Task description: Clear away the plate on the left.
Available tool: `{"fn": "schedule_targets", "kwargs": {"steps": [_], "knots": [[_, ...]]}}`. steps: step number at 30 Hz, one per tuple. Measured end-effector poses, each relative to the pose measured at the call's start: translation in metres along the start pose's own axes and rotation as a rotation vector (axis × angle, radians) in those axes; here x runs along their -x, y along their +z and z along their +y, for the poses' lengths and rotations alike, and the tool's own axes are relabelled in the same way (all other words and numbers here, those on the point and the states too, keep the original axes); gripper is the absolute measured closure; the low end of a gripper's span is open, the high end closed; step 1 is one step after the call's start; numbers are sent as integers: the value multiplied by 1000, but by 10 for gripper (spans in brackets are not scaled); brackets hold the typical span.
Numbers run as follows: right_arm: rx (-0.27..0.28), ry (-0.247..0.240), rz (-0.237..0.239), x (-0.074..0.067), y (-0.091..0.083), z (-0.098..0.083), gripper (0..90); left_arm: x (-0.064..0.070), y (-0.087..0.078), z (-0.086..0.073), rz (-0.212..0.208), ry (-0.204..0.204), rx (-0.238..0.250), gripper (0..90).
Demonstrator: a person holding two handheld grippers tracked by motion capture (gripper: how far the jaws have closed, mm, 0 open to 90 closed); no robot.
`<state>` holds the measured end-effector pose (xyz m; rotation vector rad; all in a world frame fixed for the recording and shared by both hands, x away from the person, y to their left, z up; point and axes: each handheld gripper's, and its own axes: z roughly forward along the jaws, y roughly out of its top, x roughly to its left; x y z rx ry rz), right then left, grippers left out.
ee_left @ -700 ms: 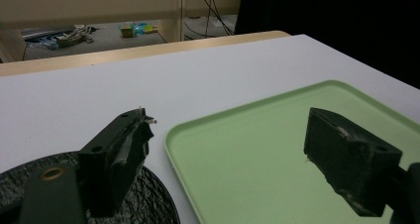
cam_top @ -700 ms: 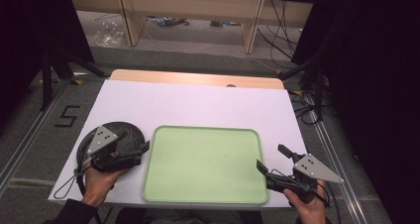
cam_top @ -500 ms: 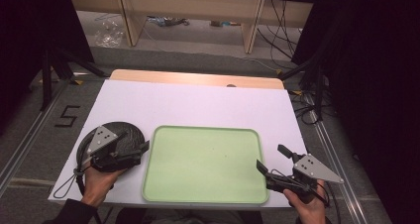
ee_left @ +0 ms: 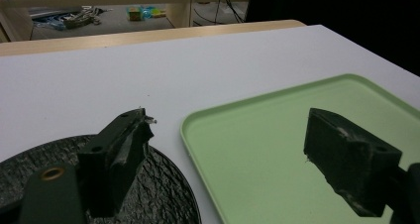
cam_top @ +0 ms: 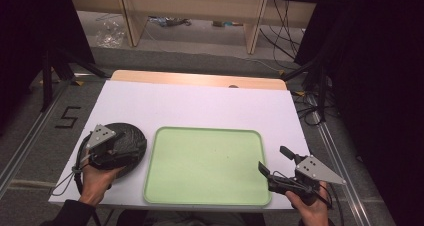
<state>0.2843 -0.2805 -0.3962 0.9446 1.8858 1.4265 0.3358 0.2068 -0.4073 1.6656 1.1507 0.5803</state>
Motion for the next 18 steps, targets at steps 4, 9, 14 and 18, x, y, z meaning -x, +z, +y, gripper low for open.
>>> {"fn": "schedule_targets", "kwargs": {"steps": [4, 9, 14, 18], "knots": [[-6, -5, 4, 0, -1, 0, 158, -4, 2, 0, 15, 2, -23, 160], [-7, -1, 4, -1, 0, 0, 158, -19, 7, 1, 41, -20, -53, 160], [-12, -3, 3, -1, 0, 0, 158, -35, 9, -1, 43, -143, -99, 166], [-15, -6, 5, -1, 0, 0, 158, -48, 11, 0, 87, -142, -131, 166]]}}
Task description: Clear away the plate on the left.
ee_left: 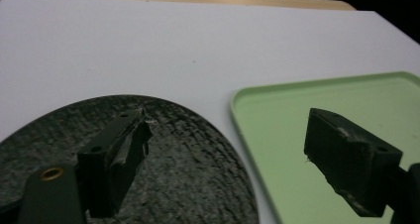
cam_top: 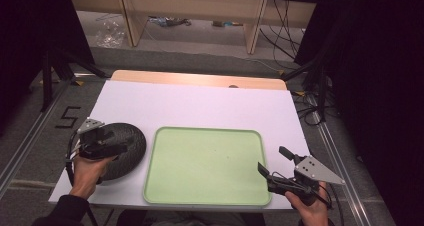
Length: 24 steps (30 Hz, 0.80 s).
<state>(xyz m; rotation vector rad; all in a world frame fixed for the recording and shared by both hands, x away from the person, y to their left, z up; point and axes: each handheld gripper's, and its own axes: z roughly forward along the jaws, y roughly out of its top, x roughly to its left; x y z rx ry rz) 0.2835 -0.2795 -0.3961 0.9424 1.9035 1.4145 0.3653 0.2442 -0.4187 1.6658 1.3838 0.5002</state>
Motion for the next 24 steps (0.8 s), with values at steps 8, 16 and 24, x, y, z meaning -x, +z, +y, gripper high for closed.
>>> {"fn": "schedule_targets", "kwargs": {"steps": [8, 16, 24], "knots": [[-21, 14, 7, -1, -1, 0, 158, -29, 6, 1, 45, -17, -39, 176], [-11, 0, 8, -1, 1, 0, 158, -66, 15, 2, 91, -55, -142, 185], [-27, 10, 10, -3, 1, -1, 159, -84, 28, 7, 106, -157, -195, 205]]}}
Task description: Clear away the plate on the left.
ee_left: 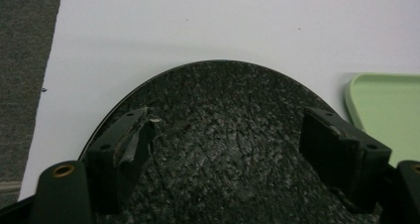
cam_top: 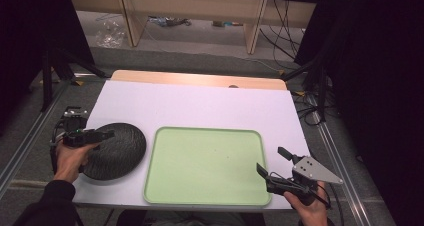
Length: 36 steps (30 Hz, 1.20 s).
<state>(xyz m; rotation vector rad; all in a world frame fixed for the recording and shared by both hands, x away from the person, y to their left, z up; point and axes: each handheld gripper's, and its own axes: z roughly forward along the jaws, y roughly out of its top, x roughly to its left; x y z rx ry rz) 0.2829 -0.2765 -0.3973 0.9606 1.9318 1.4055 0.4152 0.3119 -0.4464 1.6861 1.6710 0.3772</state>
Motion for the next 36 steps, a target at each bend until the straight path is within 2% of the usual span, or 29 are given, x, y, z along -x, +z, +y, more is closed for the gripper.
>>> {"fn": "schedule_targets", "kwargs": {"steps": [2, 3, 4, 5, 7, 11, 13, 16, 19, 22, 24, 25, 31, 33, 35, 36], "knots": [[9, -13, 0, 1, 0, 0, 159, -2, 1, 1, -14, -4, -1, 205], [12, -13, 0, 1, 0, 0, 159, -13, 1, 3, -47, -4, -6, 207], [11, -11, 4, 1, 0, 0, 159, -13, 1, 3, -47, -4, -6, 207], [19, -9, 6, 1, 1, 0, 159, -19, 0, 4, -50, -43, -7, 211], [13, -12, 3, 1, 0, 0, 159, -23, -1, 4, -56, -44, -13, 215], [15, -13, 5, 1, 0, 0, 159, -37, -4, 2, -23, -74, -43, 240], [3, -2, 14, 0, -1, 0, 159, -42, -4, 1, -31, -71, -61, 254], [14, -13, 7, 0, 0, 0, 158, -45, -3, 0, -18, -76, -67, 253], [17, -15, 8, 0, 0, 0, 159, -51, -5, -1, -13, -103, -56, 264], [14, -17, 9, -1, 0, 0, 159, -54, -6, -2, -13, -92, -63, 270], [11, -19, 10, 0, 0, 0, 159, -56, -4, -3, -5, -100, -72, 269], [10, -19, 9, -1, 0, 0, 159, -58, -1, -5, 6, -97, -94, 267], [0, -16, 16, -1, 0, 0, 159, -64, 2, -8, 10, -115, -127, 267], [6, -20, 23, -1, 0, 0, 159, -67, 3, -9, 0, -132, -137, 270], [3, -23, 19, -1, 0, 0, 159, -68, 5, -10, -25, -167, -145, 273], [-11, -12, 29, -2, 0, 0, 160, -69, 5, -10, -42, -173, -166, 276]]}}
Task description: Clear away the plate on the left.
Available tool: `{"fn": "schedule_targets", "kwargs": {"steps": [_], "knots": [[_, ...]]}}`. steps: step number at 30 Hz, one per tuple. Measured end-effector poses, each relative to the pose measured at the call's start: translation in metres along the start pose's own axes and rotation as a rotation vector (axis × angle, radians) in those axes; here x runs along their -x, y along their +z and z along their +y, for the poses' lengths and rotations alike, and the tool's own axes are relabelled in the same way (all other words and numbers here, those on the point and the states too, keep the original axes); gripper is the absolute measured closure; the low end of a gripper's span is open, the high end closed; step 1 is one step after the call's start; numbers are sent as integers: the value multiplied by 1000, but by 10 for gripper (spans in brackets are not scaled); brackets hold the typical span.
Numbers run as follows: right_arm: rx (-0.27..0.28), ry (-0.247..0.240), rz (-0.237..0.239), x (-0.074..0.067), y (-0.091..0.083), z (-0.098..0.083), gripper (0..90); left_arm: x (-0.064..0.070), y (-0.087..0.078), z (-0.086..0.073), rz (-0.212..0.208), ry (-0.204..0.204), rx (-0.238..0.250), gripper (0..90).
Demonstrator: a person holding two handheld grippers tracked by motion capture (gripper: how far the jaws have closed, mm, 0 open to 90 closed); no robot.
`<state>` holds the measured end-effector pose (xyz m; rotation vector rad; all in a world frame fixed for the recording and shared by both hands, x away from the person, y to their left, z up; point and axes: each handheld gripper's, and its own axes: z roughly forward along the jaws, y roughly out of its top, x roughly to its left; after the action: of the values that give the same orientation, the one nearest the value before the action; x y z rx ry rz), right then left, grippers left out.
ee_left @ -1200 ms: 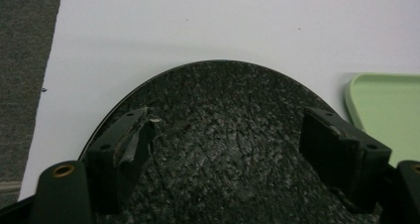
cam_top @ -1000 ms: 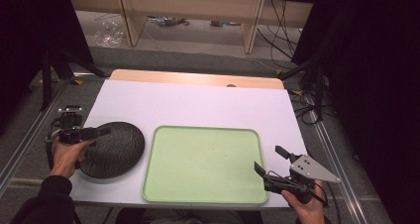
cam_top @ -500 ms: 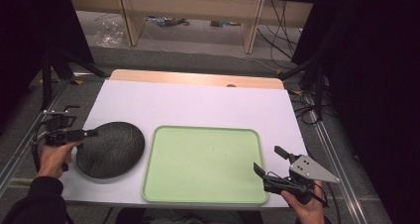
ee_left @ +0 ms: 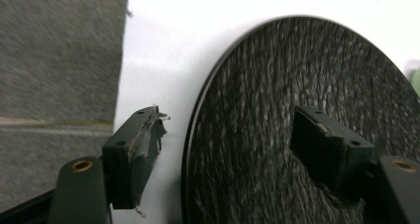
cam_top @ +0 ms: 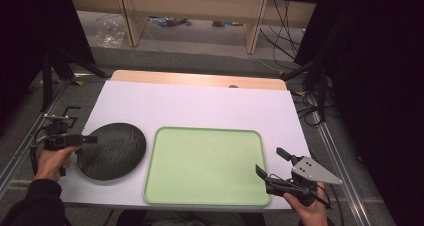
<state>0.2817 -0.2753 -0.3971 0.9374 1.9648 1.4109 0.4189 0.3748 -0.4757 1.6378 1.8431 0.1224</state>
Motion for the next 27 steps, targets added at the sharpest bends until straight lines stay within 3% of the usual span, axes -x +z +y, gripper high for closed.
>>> {"fn": "schedule_targets", "kwargs": {"steps": [10, 12, 14, 16, 17, 24, 25, 27], "knots": [[10, -23, -7, 1, 0, 0, 161, -7, 0, -3, -39, -18, -46, 495], [1, -7, -2, 0, 0, 0, 161, -8, 0, -3, -35, -24, -49, 536], [8, -13, -4, 0, 1, 0, 161, -12, -1, -4, -57, -40, -36, 580], [8, -7, -6, -1, 1, 0, 162, -23, -2, -7, -112, -97, -15, 666], [7, -12, -9, 0, 1, 1, 163, -26, -2, -7, -130, -106, -13, 681], [13, -13, -8, 0, 2, 1, 163, -34, -7, -10, -211, -128, 12, 750], [12, -13, -8, 0, 2, 1, 163, -35, -13, -9, -244, -125, 32, 768], [17, -15, -12, 0, 1, 1, 163, -28, -19, -6, -238, -91, 52, 784]]}}
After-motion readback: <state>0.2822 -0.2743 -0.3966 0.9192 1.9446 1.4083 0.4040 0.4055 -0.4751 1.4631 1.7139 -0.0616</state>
